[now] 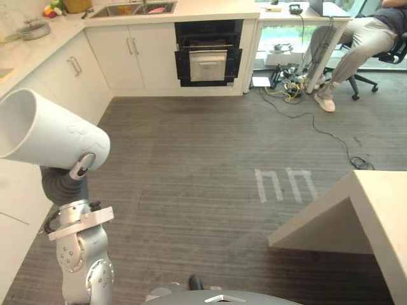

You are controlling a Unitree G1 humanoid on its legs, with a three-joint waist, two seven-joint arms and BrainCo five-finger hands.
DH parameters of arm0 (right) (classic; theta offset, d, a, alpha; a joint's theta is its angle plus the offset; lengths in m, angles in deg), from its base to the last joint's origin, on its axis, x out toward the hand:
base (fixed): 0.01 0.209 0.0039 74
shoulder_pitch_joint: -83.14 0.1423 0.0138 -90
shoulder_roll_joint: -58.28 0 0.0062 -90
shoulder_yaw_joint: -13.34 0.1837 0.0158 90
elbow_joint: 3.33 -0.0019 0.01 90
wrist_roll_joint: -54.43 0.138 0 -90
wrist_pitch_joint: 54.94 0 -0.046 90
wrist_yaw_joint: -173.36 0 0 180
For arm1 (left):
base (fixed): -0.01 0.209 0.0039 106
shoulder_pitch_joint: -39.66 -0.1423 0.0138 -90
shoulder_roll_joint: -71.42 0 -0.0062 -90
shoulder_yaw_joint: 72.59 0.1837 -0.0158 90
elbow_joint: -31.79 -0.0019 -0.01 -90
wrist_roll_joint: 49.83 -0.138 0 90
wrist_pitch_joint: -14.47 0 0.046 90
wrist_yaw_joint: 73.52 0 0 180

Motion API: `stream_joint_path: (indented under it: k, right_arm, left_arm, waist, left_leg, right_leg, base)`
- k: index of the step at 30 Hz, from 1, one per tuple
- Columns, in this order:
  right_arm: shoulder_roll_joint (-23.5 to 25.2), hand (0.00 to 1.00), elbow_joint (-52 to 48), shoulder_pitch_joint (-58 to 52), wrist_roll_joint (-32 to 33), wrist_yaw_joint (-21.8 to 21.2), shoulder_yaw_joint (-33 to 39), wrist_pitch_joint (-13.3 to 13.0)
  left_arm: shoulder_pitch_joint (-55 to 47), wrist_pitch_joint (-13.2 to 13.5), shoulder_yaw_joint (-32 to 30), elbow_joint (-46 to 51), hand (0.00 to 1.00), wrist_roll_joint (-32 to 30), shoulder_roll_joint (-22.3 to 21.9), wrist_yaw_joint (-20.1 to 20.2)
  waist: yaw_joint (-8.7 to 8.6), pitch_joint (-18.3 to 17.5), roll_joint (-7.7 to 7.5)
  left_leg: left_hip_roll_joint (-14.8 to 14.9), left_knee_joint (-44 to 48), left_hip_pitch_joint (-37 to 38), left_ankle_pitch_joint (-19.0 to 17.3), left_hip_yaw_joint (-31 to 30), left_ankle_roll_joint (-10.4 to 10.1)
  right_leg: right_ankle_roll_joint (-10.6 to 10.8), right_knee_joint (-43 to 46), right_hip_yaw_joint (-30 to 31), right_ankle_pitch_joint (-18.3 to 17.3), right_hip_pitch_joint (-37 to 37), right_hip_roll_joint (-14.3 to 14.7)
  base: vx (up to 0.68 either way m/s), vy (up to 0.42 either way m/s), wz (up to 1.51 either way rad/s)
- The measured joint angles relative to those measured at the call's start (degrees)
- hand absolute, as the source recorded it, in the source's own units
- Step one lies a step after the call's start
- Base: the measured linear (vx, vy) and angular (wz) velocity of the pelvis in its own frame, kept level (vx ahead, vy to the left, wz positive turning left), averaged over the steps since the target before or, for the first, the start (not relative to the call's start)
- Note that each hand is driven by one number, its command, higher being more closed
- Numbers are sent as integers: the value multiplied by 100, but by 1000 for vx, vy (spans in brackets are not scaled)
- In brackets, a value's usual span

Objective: Walk over to the sink, pick up the cup, carry it to the dishwasher, place the cup inside the dishwasher, then close the dishwasher door

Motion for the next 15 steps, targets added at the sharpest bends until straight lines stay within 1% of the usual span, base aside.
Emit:
stream_joint_path:
  k: [1,2,3,4,5,6,7,8,9,10,11,12,13,15]
  right_arm:
    - [90,0,16,2,45,-46,80,-21]
    - [299,0,27,-16,220,-57,238,-92]
    - [665,0,185,79,425,-53,395,-198]
    - [805,0,251,172,517,-64,312,-235]
    - [751,0,243,117,665,-89,302,-274]
    - [680,0,278,150,654,-60,283,-347]
    - [663,0,273,102,658,-63,187,-341]
    - [668,0,267,118,659,-64,148,-343]
    - [669,0,262,152,653,-75,73,-341]
    - [683,0,262,166,652,-78,58,-340]
    - [723,0,253,174,635,-103,-101,-334]
    - [748,0,252,188,616,-109,-177,-335]
    - [719,0,244,232,567,-150,-357,-327]
    - [630,0,217,312,482,-270,-551,-334]
  left_arm:
    - [131,13,96,-87,100,25,19,12]
    - [436,22,377,-444,100,75,34,87]
    - [544,10,473,-843,100,85,90,179]
    - [593,7,527,-916,100,87,202,185]
    - [561,15,696,-969,100,84,285,200]
    - [524,-61,742,-1170,100,67,257,245]
    - [489,-105,807,-1214,100,67,222,243]
    - [455,-98,842,-1207,100,64,242,263]
    - [460,-110,866,-1207,100,62,333,292]
    - [470,-113,884,-1207,100,61,394,299]
    - [474,-134,886,-1205,100,55,523,312]
    - [471,-177,887,-1208,100,45,548,311]
    - [470,-260,891,-1205,100,-54,555,285]
    - [468,-364,933,-1201,100,-87,519,269]
  waist:
    - [-58,2,-3]
    - [-164,9,55]
    - [-208,30,-491]
    - [-256,58,-772]
    - [-184,64,-635]
    - [-152,164,-676]
    - [-91,114,-630]
    - [-40,58,-613]
    - [-64,9,-618]
    - [-75,-21,-658]
    - [-71,-85,-787]
    - [-70,-109,-823]
    - [-60,-175,-926]
    - [-79,-173,-851]
  left_leg:
    - [13,2,-48,74,-216,19]
    - [58,-35,-187,14,-725,-412]
    - [-133,467,-303,-681,-646,-935]
    - [-168,1717,-646,-916,-704,-92]
    - [429,2590,-882,-1452,-1211,-626]
    - [336,2682,-793,-1482,-1183,-564]
    - [356,2598,-782,-1424,-1208,-578]
    - [412,2383,-793,-1297,-1275,-634]
    - [491,2206,-860,-1165,-1350,-715]
    - [546,2149,-888,-1116,-1357,-767]
    - [597,2065,-896,-1036,-1357,-850]
    - [631,2044,-898,-963,-1364,-858]
    - [726,2020,-877,-911,-1355,-975]
    - [849,1912,-878,-826,-1368,-1116]
  right_leg:
    - [234,-45,759,-168,-226,285]
    - [587,-357,2027,-408,-498,1074]
    - [708,-908,3125,-385,-673,1197]
    - [846,-1025,3516,-328,-784,975]
    - [1004,-1282,4107,-244,-963,1085]
    - [1035,-1440,4746,-321,-788,1018]
    - [1047,-1616,4889,-301,-772,1063]
    - [1122,-2038,5193,-241,-783,1202]
    - [1151,-2582,5357,23,-754,1364]
    - [1191,-2832,5383,251,-746,1410]
    - [1243,-3178,5318,852,-737,1452]
    - [1276,-3305,5238,854,-680,1475]
    - [1275,-3513,5231,870,-584,1578]
    - [1275,-3674,5221,870,-551,1710]
  base:
    - [-61,125,176]
    - [-113,155,216]
    - [-54,28,210]
    - [69,-410,152]
    - [80,-455,99]
    - [28,-354,73]
    - [-33,57,42]
    - [8,-38,25]
    - [15,-83,22]
    - [74,-163,16]
    - [97,-182,3]
    - [128,-257,-6]
    - [89,-270,-5]
    - [48,-249,-5]
